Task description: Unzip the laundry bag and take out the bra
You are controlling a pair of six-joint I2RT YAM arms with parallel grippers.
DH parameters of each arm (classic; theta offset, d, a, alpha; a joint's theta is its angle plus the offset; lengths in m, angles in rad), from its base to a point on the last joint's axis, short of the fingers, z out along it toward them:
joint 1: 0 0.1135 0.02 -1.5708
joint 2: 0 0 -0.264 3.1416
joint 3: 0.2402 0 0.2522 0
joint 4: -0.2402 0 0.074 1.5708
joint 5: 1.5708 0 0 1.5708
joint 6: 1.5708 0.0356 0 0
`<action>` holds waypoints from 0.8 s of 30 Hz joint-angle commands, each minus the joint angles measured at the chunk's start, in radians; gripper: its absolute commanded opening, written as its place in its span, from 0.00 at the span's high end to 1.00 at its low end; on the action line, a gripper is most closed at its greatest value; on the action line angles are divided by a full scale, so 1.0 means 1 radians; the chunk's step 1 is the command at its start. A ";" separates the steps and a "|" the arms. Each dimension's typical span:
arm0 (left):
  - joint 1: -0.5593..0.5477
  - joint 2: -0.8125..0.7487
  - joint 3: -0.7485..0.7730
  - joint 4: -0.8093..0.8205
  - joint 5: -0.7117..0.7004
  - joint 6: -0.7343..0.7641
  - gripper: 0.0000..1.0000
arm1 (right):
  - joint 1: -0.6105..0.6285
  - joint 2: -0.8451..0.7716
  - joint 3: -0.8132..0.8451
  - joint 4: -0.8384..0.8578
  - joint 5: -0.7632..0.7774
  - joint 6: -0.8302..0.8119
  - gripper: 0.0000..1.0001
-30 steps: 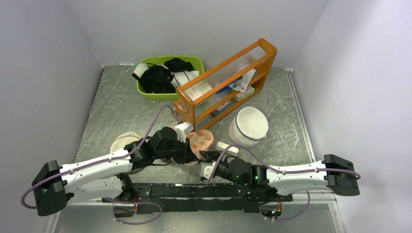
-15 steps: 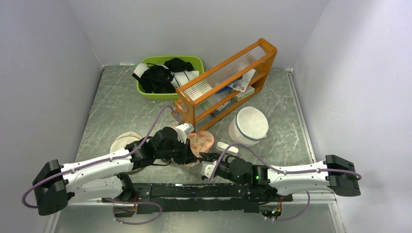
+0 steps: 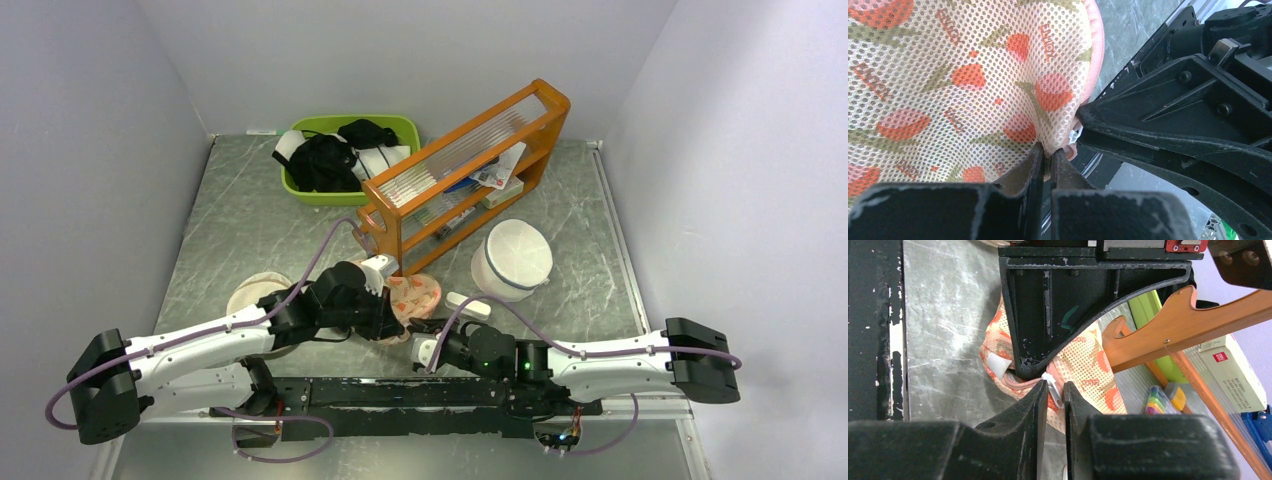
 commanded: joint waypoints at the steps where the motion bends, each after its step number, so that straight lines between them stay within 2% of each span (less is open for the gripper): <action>1: 0.012 -0.021 0.028 0.014 0.036 0.005 0.93 | -0.003 0.016 0.003 0.016 0.005 0.011 0.82; 8: 0.015 -0.025 0.026 0.016 0.045 0.004 0.93 | -0.003 0.041 -0.001 0.046 0.016 0.001 0.80; 15: 0.017 -0.029 0.019 0.014 0.040 0.007 0.93 | -0.003 0.034 -0.002 0.037 0.022 0.009 0.90; 18: 0.017 -0.033 0.012 0.014 0.032 0.008 0.93 | -0.003 0.030 0.009 0.002 0.015 0.029 1.00; 24: 0.018 -0.032 0.016 -0.002 -0.005 0.016 0.93 | -0.003 0.042 0.037 -0.034 0.035 0.159 1.00</action>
